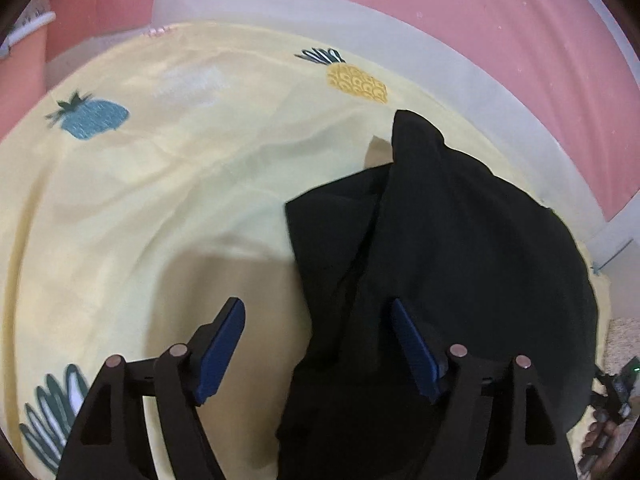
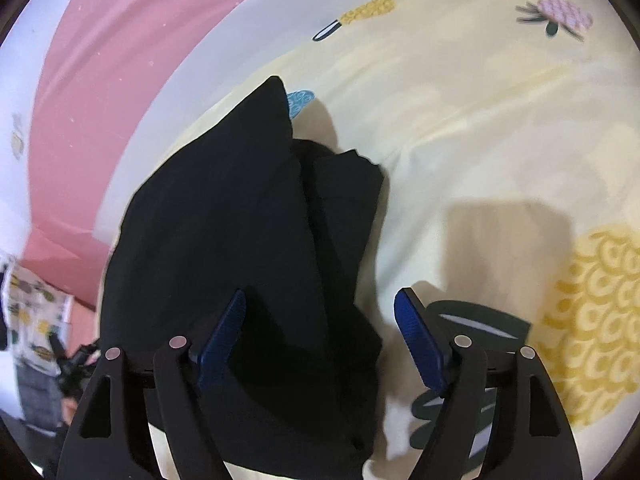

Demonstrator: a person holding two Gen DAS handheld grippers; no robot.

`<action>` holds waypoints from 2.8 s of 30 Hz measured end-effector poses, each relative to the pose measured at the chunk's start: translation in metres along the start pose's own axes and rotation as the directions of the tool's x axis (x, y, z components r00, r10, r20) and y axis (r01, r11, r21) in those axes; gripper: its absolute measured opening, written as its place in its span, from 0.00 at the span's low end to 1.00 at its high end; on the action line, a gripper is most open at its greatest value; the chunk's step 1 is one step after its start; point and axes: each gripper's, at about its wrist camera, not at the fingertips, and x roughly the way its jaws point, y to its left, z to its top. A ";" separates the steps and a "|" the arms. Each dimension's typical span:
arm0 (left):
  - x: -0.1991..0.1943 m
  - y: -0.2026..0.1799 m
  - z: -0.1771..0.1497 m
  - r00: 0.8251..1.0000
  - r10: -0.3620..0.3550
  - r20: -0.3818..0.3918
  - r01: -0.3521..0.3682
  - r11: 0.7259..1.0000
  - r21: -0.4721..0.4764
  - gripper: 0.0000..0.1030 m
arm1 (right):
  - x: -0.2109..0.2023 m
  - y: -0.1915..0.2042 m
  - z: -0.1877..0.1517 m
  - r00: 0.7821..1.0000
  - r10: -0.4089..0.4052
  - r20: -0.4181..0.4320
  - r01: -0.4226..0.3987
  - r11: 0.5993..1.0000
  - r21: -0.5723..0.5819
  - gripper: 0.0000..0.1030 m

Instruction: Fold large clothes

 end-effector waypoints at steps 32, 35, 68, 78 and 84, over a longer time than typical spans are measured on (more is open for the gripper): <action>0.037 -0.034 0.011 0.981 -0.164 -0.099 0.174 0.980 0.099 0.40 | 0.027 0.035 0.012 0.986 0.134 -0.095 -0.139 0.989 -0.042 0.37; 0.021 -0.045 0.016 0.989 -0.132 -0.067 0.139 0.983 0.119 0.30 | 0.014 0.046 0.015 0.990 0.119 -0.081 -0.124 0.990 -0.060 0.32; -0.143 -0.030 -0.024 0.980 -0.191 0.058 0.186 0.979 0.089 0.26 | -0.111 0.085 -0.036 0.981 0.193 -0.020 -0.194 0.969 -0.153 0.28; -0.173 -0.022 -0.081 0.979 -0.200 0.041 0.195 0.976 0.102 0.26 | -0.130 0.055 -0.082 0.980 0.193 -0.048 -0.197 0.975 -0.104 0.28; -0.161 -0.009 -0.113 0.981 -0.191 0.016 0.189 0.978 0.082 0.26 | -0.117 0.030 -0.101 0.979 0.187 -0.080 -0.191 0.980 -0.048 0.29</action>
